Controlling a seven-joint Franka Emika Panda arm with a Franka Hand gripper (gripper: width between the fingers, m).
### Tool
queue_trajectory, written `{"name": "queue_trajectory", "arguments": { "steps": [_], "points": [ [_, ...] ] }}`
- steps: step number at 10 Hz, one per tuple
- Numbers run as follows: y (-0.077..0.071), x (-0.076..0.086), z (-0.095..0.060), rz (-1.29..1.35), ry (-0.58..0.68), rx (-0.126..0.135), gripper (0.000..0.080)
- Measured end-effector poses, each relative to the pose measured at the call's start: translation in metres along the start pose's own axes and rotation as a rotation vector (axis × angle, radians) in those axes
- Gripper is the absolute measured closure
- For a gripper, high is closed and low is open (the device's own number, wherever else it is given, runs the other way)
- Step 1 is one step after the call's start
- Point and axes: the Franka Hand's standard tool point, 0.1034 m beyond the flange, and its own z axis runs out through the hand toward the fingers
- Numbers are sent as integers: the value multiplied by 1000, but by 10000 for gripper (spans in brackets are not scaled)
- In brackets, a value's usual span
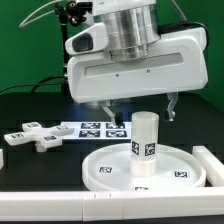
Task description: Assemble round table
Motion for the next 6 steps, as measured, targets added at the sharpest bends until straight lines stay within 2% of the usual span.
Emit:
{"name": "queue_trajectory", "arguments": {
  "steps": [1, 6],
  "points": [
    [-4, -2, 2, -112, -4, -13, 151],
    [-3, -2, 5, -383, -3, -17, 151]
  ]
}}
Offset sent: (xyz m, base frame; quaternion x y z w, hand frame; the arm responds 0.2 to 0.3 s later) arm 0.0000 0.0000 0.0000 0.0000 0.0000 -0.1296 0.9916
